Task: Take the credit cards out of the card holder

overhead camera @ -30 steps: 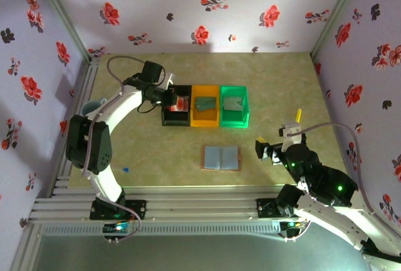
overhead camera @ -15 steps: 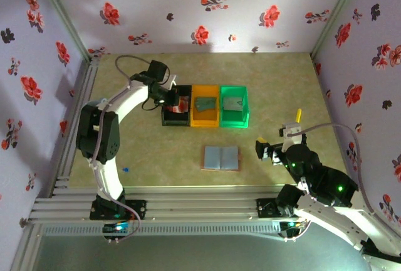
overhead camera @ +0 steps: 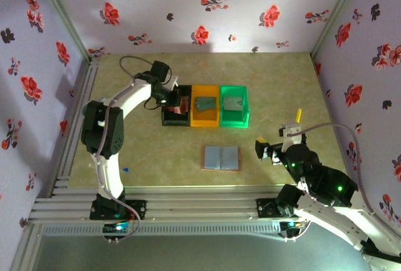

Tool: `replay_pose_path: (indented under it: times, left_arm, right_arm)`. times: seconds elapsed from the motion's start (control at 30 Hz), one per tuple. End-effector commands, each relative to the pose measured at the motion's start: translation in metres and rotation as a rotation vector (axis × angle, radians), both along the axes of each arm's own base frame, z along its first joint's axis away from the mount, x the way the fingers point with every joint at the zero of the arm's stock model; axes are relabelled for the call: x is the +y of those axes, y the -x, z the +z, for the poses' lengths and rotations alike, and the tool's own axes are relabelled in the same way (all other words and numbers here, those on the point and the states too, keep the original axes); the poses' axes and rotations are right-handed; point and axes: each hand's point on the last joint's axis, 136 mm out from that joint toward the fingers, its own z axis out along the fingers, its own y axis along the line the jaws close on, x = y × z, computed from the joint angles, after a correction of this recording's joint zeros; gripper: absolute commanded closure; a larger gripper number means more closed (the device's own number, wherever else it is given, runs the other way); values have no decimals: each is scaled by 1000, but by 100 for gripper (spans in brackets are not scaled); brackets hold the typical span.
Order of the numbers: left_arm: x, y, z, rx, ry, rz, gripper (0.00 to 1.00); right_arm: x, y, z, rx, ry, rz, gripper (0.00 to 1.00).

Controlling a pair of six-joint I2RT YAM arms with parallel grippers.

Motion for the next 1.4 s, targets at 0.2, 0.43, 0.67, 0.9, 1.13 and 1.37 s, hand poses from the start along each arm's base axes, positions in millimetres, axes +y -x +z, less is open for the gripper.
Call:
replay_pose_path:
  times: [0.2, 0.43, 0.67, 0.9, 1.13, 1.37]
  left_arm:
    - [-1, -8, -5, 23, 15, -10, 100]
    - [-2, -13, -7, 27, 21, -5, 100]
    - [-3, -14, -9, 35, 22, -9, 100]
    - [-1, -11, -14, 42, 17, -8, 100]
    - [0, -9, -18, 48, 16, -4, 100]
    - [1, -9, -18, 51, 13, -1, 100]
  right_arm:
    - [0, -2, 1, -19, -5, -3, 1]
    - [2, -2, 0, -15, -2, 4, 1]
    - [4, -2, -1, -12, 0, 11, 1]
    - [5, -2, -1, -11, 1, 13, 1]
    - [5, -2, -1, -10, -1, 16, 1]
    - [5, -2, -2, -9, 0, 15, 1]
